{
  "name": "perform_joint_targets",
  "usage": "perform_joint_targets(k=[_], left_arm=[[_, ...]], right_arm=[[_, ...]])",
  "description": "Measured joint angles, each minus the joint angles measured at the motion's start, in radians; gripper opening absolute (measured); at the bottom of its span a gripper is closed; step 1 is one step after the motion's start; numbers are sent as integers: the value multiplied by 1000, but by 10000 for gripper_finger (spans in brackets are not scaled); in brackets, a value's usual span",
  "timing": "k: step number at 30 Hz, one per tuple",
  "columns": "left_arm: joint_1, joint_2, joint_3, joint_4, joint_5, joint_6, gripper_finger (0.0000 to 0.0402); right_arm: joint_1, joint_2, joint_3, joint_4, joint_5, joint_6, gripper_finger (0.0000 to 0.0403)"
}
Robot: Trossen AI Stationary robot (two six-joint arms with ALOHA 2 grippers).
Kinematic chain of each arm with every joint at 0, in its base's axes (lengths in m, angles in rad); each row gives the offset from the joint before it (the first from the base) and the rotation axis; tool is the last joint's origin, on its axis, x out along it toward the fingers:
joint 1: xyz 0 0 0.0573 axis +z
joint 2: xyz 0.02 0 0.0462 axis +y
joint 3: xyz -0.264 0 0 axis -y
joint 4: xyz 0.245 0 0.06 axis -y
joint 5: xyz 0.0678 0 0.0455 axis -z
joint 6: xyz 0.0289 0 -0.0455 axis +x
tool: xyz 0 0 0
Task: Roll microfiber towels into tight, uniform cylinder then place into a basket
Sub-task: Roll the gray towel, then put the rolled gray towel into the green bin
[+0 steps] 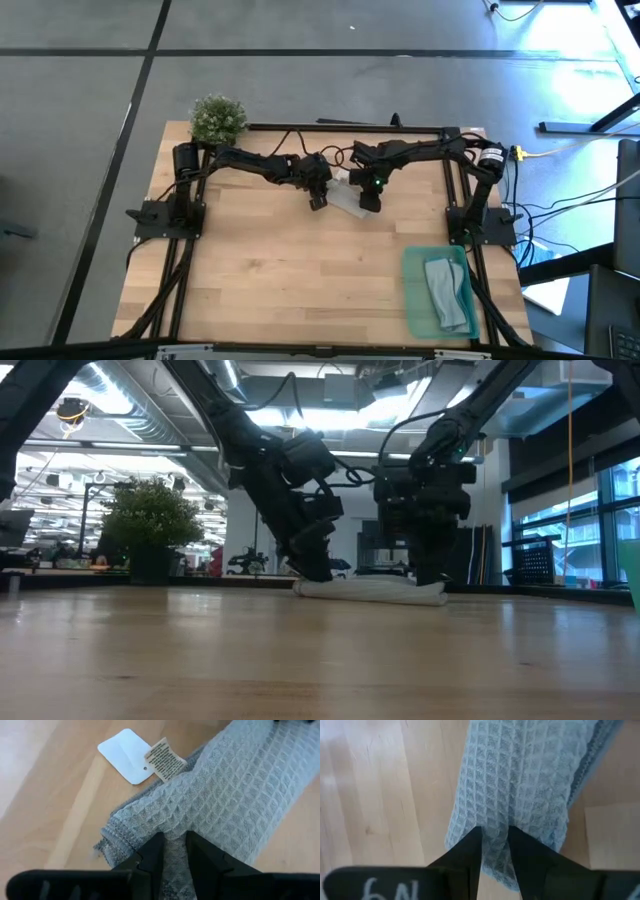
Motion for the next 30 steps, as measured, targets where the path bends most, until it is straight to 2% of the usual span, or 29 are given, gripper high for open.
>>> perform_joint_targets(k=[5,8,16,25,30], left_arm=[[-8,-13,0,-47,58,1,82],[-24,-15,1,-98,105,1,82],[-83,-20,5,-178,107,5,82],[-93,-21,5,-183,109,-5,82],[-93,-21,2,-165,108,-5,82]], right_arm=[[0,2,-3,12,-3,19,102],[-1,5,-4,15,-42,18,102],[1,-12,-8,20,-80,-33,102],[6,-175,-11,-123,56,-138,102],[12,-282,-10,-145,67,-137,102]])
